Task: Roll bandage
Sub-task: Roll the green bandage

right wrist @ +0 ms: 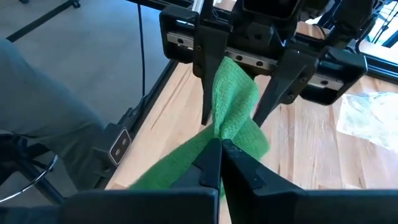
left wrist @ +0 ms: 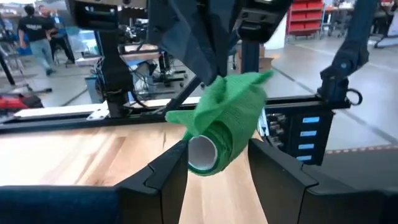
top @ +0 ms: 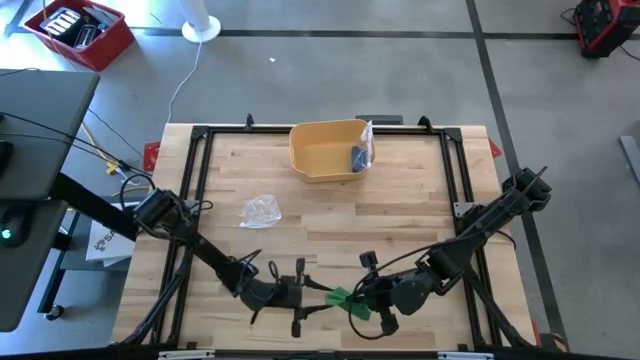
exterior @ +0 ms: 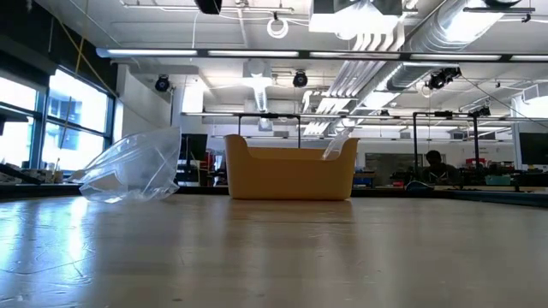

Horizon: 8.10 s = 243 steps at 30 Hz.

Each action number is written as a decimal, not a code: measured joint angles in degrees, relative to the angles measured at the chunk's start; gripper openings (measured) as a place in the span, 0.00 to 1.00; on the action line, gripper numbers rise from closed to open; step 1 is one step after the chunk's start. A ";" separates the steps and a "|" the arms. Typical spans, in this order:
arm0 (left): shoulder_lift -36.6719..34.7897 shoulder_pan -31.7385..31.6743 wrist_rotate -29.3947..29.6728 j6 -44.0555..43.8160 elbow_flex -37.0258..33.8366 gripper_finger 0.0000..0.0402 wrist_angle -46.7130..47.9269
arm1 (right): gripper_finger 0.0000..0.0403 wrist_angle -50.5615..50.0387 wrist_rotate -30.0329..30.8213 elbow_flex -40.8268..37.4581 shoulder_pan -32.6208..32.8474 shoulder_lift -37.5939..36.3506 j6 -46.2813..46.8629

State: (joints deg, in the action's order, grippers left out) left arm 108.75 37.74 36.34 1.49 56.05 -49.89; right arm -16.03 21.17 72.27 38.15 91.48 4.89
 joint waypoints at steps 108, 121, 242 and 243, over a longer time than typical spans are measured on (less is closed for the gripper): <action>-4.87 2.00 -1.76 30.89 5.06 0.41 -8.90 | 0.00 31.35 24.83 0.02 11.68 -2.67 -32.80; -4.85 5.63 11.65 43.43 14.55 0.41 5.76 | 0.00 28.87 22.75 0.02 10.62 -2.67 -29.77; -2.62 -5.29 -22.06 -11.21 -0.05 0.36 17.26 | 0.20 0.66 -19.19 -0.04 -8.99 13.14 17.15; -2.64 -4.66 -20.50 -8.76 -0.02 0.37 16.68 | 0.22 1.26 -21.18 -0.04 -9.53 12.64 17.18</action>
State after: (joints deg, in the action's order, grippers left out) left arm 106.10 33.07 15.84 -7.27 56.03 -33.20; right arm -14.76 -0.01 72.23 28.62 104.12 22.06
